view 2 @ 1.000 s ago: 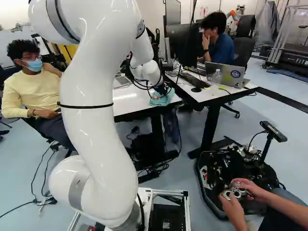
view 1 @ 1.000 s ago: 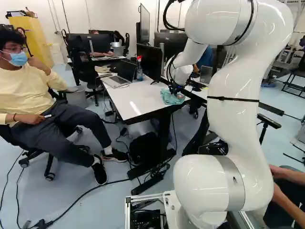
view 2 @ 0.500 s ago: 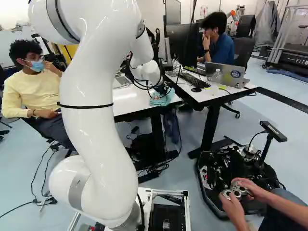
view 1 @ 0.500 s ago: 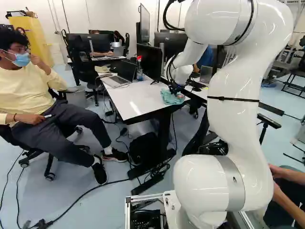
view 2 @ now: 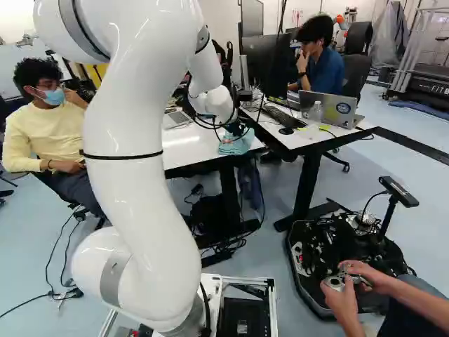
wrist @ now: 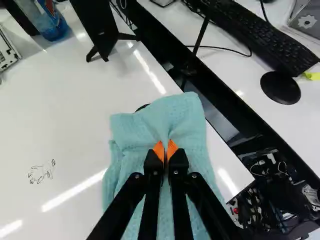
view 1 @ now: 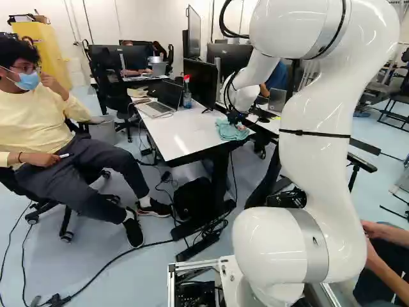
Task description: Clean the table with the green towel
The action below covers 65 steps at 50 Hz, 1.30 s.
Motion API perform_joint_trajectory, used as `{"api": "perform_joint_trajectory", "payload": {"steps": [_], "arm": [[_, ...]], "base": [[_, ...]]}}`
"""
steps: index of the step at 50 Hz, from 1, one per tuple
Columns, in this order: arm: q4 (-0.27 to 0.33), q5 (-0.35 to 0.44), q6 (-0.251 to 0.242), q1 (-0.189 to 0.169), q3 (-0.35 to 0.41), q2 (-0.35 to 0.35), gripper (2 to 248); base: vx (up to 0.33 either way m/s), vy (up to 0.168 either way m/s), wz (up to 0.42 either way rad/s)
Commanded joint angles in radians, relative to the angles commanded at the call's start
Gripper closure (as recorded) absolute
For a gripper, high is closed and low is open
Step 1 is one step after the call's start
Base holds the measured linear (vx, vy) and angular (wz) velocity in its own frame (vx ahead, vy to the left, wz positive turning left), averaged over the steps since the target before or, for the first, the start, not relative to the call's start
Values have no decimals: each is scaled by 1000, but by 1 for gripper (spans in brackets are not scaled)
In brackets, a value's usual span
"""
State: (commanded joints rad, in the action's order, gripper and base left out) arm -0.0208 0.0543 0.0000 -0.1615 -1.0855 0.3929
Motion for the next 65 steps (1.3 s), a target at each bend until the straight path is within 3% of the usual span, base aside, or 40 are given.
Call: {"api": "perform_joint_trajectory", "payload": {"steps": [65], "arm": [[0,-88,0,0,21,-154,222]], "base": [[0,0,0]]}}
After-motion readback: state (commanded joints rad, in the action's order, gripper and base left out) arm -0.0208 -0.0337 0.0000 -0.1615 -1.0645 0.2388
